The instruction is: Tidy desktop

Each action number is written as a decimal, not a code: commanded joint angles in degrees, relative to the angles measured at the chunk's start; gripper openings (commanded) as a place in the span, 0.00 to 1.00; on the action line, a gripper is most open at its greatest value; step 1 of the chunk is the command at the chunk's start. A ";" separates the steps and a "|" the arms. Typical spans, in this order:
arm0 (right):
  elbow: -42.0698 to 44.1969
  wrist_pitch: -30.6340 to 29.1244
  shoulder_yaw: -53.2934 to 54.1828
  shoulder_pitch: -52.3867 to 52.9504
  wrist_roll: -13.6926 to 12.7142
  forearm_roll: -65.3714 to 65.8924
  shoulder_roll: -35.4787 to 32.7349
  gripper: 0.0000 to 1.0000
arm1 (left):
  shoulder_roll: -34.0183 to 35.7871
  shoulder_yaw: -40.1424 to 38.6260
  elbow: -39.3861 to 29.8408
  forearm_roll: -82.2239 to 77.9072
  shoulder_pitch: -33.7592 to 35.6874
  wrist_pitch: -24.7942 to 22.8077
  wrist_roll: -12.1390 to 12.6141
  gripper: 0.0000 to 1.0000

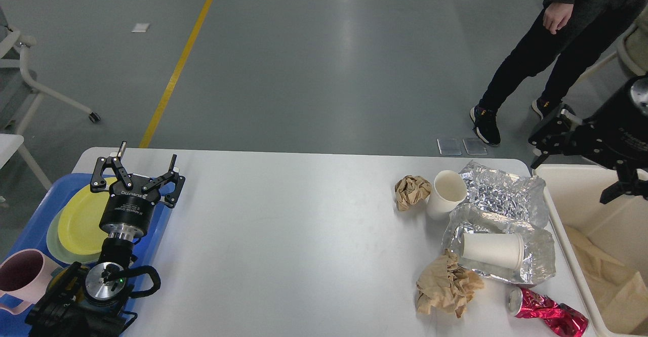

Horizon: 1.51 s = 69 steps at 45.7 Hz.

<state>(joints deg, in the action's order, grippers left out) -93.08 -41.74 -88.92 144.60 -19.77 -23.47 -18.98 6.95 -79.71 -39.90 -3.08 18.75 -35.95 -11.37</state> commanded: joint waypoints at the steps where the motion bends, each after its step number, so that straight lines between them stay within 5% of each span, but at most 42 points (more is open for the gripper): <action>1: -2.72 -3.07 2.43 5.07 -0.01 5.27 0.00 1.00 | 0.00 0.00 0.08 0.00 0.06 0.00 -0.06 0.96; 14: -2.28 -4.41 6.31 5.61 0.34 6.33 -2.98 1.00 | 0.00 0.00 -0.01 0.00 0.06 0.00 0.03 0.96; 24: -2.90 10.96 6.66 -6.42 0.78 1.42 -7.65 0.99 | 0.00 0.00 -0.01 0.00 0.06 0.00 -0.06 0.96; 34: -2.37 24.59 8.41 -25.67 0.70 -25.20 -8.53 0.98 | 0.00 0.00 -0.01 0.00 -0.03 0.00 -0.06 0.96; 44: 0.17 28.64 17.81 -38.94 0.78 -41.13 -11.87 0.98 | 0.00 0.00 -0.01 0.00 -0.03 0.00 -0.05 0.96; 56: 10.80 42.35 37.50 -61.44 0.78 -42.01 -14.07 0.99 | 0.00 0.00 -0.01 0.00 -0.03 0.00 -0.06 0.96; 69: 21.97 44.82 38.47 -69.01 0.78 -42.45 -13.98 0.98 | 0.00 0.00 0.08 0.00 -0.03 0.00 -0.06 0.96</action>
<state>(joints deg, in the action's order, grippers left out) -73.90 2.74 -50.64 77.04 -18.99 -65.71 -32.97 6.94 -79.70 -39.87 -3.08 18.74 -35.95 -11.42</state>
